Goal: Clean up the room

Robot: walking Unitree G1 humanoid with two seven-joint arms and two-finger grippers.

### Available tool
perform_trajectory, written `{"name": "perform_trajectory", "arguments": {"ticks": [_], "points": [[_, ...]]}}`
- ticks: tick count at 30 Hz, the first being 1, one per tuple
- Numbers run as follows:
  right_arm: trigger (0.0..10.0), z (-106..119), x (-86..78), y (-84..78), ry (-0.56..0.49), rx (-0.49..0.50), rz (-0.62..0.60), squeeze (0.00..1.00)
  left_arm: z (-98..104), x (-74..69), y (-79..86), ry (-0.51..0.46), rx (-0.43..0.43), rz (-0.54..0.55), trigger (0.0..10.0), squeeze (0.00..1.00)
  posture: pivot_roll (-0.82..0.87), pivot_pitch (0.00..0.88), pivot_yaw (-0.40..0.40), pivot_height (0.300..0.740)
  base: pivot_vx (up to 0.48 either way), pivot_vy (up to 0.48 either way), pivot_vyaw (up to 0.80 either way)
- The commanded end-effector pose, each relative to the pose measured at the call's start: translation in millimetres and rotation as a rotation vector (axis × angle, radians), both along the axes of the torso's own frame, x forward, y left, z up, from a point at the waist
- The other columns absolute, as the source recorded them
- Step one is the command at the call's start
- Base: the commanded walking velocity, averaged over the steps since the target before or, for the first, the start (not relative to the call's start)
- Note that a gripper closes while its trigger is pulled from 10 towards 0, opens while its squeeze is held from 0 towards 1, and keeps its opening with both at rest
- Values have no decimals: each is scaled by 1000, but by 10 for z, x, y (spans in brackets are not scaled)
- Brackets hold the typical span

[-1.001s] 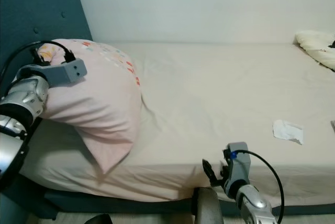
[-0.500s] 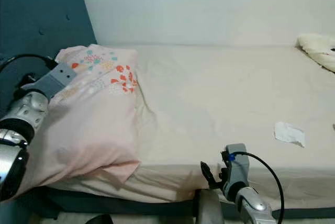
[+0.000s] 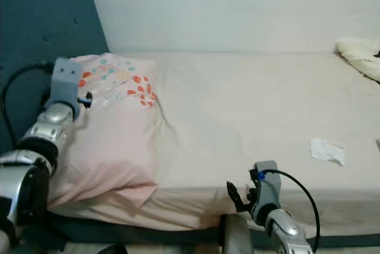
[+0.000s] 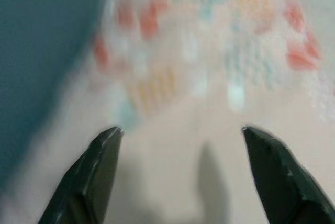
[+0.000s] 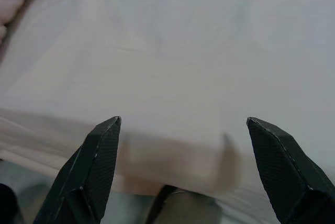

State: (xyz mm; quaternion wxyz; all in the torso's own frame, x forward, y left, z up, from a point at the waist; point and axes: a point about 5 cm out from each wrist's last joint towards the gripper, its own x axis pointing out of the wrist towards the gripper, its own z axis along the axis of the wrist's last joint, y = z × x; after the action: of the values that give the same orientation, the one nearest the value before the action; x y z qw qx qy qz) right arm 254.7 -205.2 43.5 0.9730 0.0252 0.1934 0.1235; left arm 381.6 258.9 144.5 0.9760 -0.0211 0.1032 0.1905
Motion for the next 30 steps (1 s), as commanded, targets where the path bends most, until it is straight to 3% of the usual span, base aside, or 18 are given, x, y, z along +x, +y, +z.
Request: {"name": "perform_trajectory", "arguments": {"ticks": [1, 2, 3, 4, 6, 7, 9, 13, 14, 16, 20, 25, 30], "points": [[10000, -22, 34, -21, 19, -23, 17, 0, -500, -226, -27, 69, -314, 105, 10000, 0, -79, 0, -6, 346, 0, 0, 0], [10000, -22, 34, -21, 19, -23, 17, 0, -500, -226, -27, 69, -314, 105, 10000, 0, -79, 0, -6, 346, 0, 0, 0], [10000, -18, 46, -30, 18, -30, 20, 0, -612, -290, -36, 76, -386, 137, 10000, 0, -79, 0, -6, 346, 0, 0, 0], [10000, -12, 72, -41, 17, -37, 22, 0, -808, -404, -93, 38, -544, 170, 10000, 0, -54, 0, -9, 346, 0, 0, 0], [10000, -6, 120, -40, 15, -55, 33, 0, -1050, -577, -169, -50, -777, 210, 10000, 0, -48, 0, -8, 346, 0, 0, 0], [10000, -6, 120, -40, 15, -55, 33, 0, -1050, -577, -169, -50, -777, 210, 10000, 0, -48, 0, -8, 346, 0, 0, 0], [10000, -4, 162, -24, 13, -65, 42, 0, -1207, -739, -144, -108, -880, 261, 10000, 0, -34, 0, -4, 346, 0, 0, 0], [10000, -3, 190, -12, 10, -64, 44, 0, -1332, -982, 12, -211, -947, 327, 10000, 0, -27, 0, -6, 346, 0, 0, 0], [10000, -3, 190, -12, 10, -64, 44, 0, -1332, -982, 12, -211, -947, 327, 10000, 0, -27, 0, -6, 346, 0, 0, 0], [10000, -10, 205, -19, 11, -66, 47, 0, -1240, -1053, 110, -365, -1022, 303, 10000, 0, -7, 0, -11, 346, 0, 0, 0], [10000, -16, 221, -26, 12, -68, 49, 0, -1168, -1126, 134, -458, -1063, 271, 10000, 0, -1, 0, -10, 346, 0, 0, 0], [10000, -18, 243, -31, 9, -72, 50, 0, -1343, -1360, 44, -413, -1080, 305, 10000, 0, 1, 0, -4, 346, 0, 0, 0], [10000, -32, 247, -23, 10, -71, 54, 0, -1398, -1425, -95, -385, -1113, 266, 10000, 0, 7, 0, -6, 346, 0, 0, 0]]}}
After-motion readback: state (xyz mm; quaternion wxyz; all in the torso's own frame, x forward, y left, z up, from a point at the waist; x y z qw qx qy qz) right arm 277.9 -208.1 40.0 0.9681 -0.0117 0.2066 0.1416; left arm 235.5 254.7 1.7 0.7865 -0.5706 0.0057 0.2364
